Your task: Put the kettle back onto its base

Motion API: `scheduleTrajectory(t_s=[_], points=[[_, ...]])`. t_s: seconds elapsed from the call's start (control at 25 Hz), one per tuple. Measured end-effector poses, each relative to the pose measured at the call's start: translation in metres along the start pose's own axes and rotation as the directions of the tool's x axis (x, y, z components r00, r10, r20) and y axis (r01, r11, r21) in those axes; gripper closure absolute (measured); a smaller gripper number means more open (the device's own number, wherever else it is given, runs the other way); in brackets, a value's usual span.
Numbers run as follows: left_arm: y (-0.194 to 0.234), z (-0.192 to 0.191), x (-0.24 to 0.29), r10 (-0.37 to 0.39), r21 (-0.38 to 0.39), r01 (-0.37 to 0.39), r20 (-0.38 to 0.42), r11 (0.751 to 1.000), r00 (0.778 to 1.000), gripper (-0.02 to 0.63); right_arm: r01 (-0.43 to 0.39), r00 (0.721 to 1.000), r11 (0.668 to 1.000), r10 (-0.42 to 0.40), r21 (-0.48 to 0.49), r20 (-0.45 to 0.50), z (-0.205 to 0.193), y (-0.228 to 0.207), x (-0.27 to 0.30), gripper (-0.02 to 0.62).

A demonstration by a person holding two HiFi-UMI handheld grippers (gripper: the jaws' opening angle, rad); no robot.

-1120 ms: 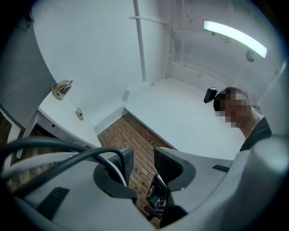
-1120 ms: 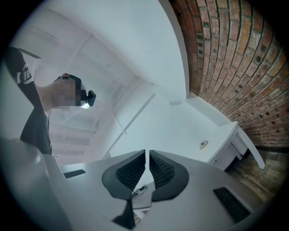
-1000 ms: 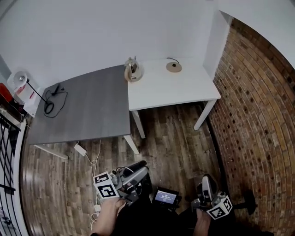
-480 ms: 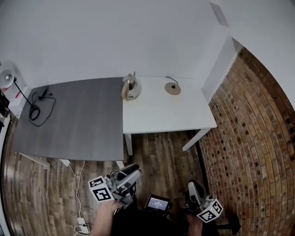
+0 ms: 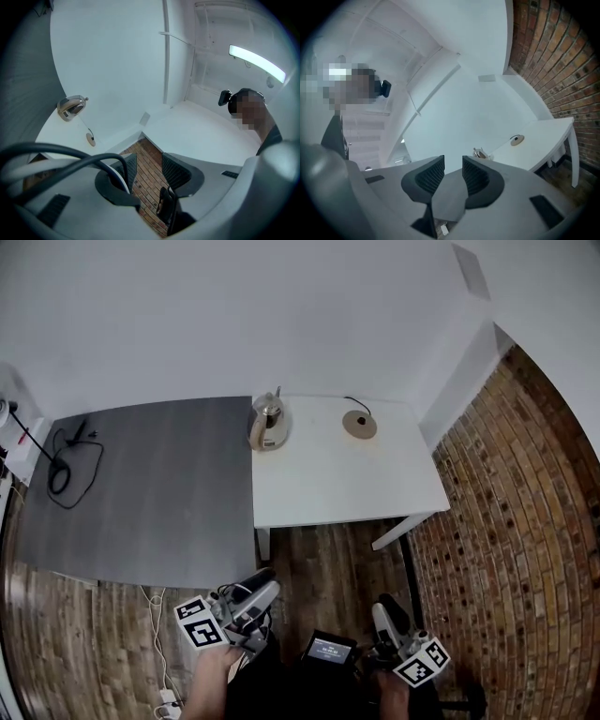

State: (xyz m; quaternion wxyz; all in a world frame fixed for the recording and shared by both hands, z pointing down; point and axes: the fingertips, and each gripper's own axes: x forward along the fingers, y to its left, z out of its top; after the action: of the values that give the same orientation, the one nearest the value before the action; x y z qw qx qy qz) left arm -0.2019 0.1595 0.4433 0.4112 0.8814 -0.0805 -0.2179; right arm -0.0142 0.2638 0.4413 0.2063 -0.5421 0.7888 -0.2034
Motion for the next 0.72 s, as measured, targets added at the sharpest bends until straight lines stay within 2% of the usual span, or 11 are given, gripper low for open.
scheduleTrajectory(t_s=[0.12,0.28,0.52,0.72], points=[[0.006,0.004,0.010,-0.003,-0.003,0.003,-0.009,1.000,1.000,0.442,0.015,1.000,1.000,-0.015,0.015,-0.009,0.000,-0.012,0.007,0.483],[0.020,0.012,0.023,0.014,0.008,-0.014,-0.011,1.000,1.000,0.442,-0.007,1.000,1.000,0.007,0.031,-0.013,0.007,-0.032,0.026,0.483],[0.048,0.028,0.052,0.096,0.053,-0.098,0.034,0.994,0.995,0.443,-0.082,0.996,0.994,0.084,0.078,-0.022,0.026,-0.081,0.066,0.483],[0.059,0.041,0.103,0.151,0.101,-0.158,0.068,0.982,0.986,0.443,-0.159,0.986,0.983,0.162,0.091,-0.034,0.063,-0.130,0.098,0.483]])
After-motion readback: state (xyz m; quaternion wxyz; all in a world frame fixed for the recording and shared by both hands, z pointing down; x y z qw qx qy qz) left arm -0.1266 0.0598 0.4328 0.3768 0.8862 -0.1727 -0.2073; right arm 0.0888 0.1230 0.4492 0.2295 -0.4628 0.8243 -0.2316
